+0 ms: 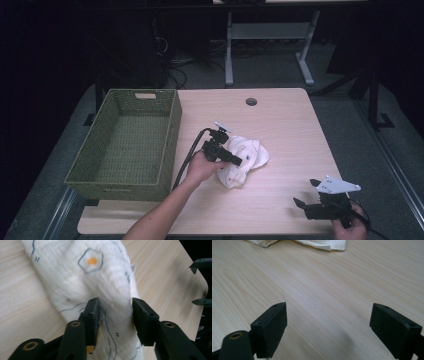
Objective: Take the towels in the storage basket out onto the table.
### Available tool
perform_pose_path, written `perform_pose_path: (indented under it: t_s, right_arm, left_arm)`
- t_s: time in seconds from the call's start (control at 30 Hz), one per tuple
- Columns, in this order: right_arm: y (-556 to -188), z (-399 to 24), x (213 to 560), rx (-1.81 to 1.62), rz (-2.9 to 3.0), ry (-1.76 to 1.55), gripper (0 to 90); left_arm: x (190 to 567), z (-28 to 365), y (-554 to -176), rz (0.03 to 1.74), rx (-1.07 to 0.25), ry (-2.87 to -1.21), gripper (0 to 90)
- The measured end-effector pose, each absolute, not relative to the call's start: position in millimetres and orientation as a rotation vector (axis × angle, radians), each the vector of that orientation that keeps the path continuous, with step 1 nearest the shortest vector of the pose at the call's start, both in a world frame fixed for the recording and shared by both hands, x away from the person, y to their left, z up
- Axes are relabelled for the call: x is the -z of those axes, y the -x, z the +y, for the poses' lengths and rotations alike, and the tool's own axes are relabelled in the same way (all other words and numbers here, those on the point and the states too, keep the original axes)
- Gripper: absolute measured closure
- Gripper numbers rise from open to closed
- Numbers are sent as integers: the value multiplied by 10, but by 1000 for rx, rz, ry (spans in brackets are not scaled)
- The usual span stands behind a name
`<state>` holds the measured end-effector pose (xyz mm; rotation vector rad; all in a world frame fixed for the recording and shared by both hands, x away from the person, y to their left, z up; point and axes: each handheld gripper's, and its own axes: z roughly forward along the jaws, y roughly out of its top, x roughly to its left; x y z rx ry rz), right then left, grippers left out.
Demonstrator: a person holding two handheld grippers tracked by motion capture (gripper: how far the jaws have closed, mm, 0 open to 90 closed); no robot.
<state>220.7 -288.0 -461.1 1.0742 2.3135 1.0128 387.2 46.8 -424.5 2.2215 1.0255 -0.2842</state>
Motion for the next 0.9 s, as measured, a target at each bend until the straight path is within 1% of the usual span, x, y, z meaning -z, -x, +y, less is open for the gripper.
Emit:
perform_pose_path:
  t_s: [0.27, 0.4, 0.47, 0.57, 0.7, 0.8, 0.83, 0.9]
  right_arm:
    - [-2198, -2878, 4609, -1015, 2312, -1070, 140]
    - [-2197, -2883, 4607, -1010, 2314, -1070, 140]
    - [-2196, -2884, 4609, -1009, 2315, -1071, 140]
    - [-2195, -2887, 4610, -1007, 2314, -1073, 140]
    - [-2194, -2886, 4617, -1003, 2314, -1077, 140]
    - [-2197, -2879, 4622, -999, 2318, -1076, 140]
    - [-2203, -2871, 4631, -998, 2320, -1078, 140]
    - [-2205, -2868, 4634, -995, 2322, -1082, 140]
  left_arm:
    - [4217, 468, -3827, 1016, 271, -2193, 495]
    - [4172, 503, -3801, 1003, 261, -2190, 433]
    - [4147, 528, -3778, 1003, 257, -2176, 425]
    - [4110, 557, -3735, 993, 229, -2183, 379]
    - [4090, 579, -3699, 976, 210, -2176, 354]
    - [4083, 593, -3654, 955, 196, -2176, 355]
    - [4087, 603, -3629, 951, 171, -2192, 347]
    - [4097, 624, -3609, 955, 167, -2180, 325]
